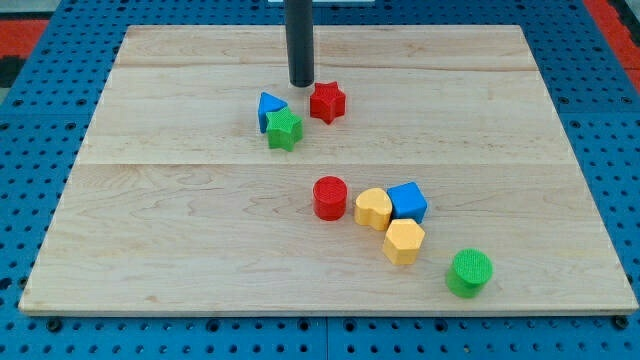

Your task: Push the red star to the top of the board

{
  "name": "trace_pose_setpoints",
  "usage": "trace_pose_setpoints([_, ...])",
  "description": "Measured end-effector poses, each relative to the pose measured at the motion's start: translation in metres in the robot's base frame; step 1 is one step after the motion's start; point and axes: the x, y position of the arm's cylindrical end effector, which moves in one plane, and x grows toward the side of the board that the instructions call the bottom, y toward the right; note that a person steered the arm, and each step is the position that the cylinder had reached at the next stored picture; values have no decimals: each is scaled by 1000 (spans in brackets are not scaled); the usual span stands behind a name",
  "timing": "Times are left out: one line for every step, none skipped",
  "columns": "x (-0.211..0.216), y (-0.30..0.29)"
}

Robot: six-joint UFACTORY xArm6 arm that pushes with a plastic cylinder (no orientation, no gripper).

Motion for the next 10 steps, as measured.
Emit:
trace_pose_setpoints([-24, 0])
trace_pose_setpoints([-6, -7])
trace_pose_setpoints([57, -24])
trace_pose_setpoints([75, 1])
trace_pose_setpoints([75, 24])
trace_pose_setpoints([59, 63])
trace_pose_setpoints([17, 91])
trace_pose_setpoints([46, 46])
trace_pose_setpoints([45, 25])
trace_pose_setpoints([5, 67])
